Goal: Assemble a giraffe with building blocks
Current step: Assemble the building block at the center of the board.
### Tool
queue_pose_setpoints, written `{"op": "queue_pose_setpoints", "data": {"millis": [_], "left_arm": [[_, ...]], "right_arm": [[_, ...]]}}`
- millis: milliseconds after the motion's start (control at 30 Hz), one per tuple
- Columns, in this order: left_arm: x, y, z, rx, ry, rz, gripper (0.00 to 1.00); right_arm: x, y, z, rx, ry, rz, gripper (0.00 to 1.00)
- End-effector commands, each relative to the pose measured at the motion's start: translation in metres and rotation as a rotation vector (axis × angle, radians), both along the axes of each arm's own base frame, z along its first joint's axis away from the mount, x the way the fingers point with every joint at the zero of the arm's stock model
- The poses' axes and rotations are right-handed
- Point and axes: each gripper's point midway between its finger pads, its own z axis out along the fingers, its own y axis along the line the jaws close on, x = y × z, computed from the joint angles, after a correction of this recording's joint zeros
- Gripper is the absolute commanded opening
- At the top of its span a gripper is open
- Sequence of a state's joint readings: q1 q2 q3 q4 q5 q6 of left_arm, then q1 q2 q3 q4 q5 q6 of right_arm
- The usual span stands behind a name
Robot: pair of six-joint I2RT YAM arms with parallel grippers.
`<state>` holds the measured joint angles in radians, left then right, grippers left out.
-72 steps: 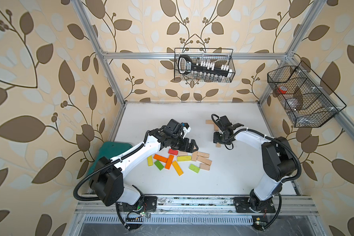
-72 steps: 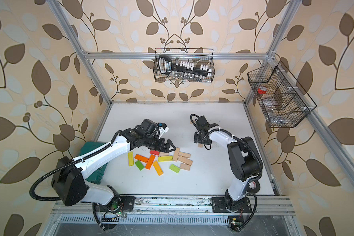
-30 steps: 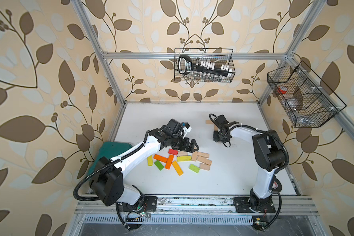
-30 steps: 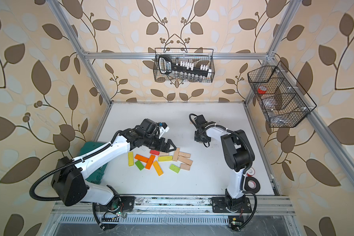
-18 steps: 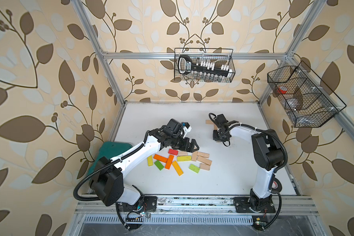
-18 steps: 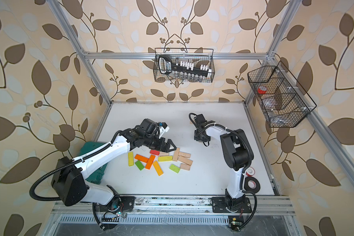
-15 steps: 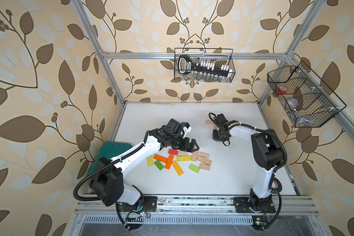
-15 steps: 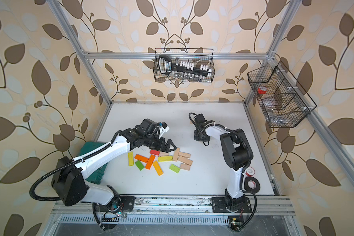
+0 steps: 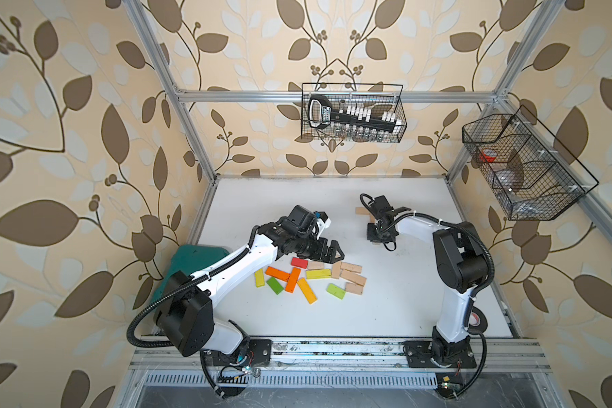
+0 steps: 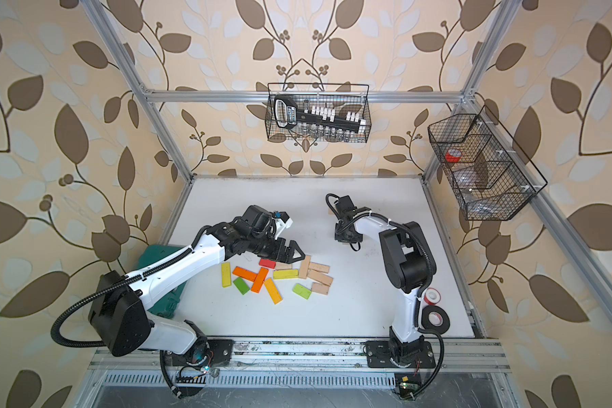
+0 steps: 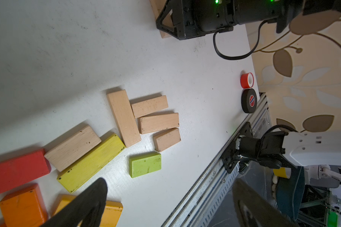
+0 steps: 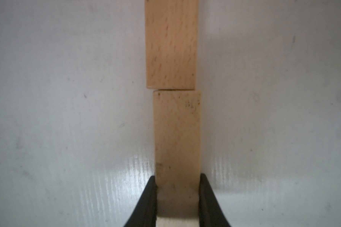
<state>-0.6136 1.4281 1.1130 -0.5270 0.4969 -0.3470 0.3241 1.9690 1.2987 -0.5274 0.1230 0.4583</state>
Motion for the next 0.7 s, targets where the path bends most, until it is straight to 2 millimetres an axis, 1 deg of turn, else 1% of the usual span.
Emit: {"op": "queue_pose_setpoints", "data": {"millis": [0,200,500,600,667], "left_arm": [[0.003,0.000,0.018,-0.039,-0.042,-0.005,0.99],[0.003,0.000,0.018,-0.040,-0.045,-0.007,0.99],[0.003,0.000,0.019,-0.044,-0.051,-0.004,0.99],[0.002,0.001,0.019,-0.043,-0.056,-0.002,0.99],[0.002,0.001,0.020,-0.044,-0.059,-0.002,0.99]], "right_arm": [[-0.025,-0.005,-0.043,-0.022,0.141,0.011,0.22],[-0.024,-0.006,-0.040,-0.031,0.137,0.007,0.32],[-0.018,-0.009,-0.029,-0.040,0.108,-0.001,0.46],[-0.015,-0.009,-0.022,-0.043,0.095,-0.004,0.51],[-0.012,-0.008,-0.012,-0.039,0.074,-0.002,0.54]]}}
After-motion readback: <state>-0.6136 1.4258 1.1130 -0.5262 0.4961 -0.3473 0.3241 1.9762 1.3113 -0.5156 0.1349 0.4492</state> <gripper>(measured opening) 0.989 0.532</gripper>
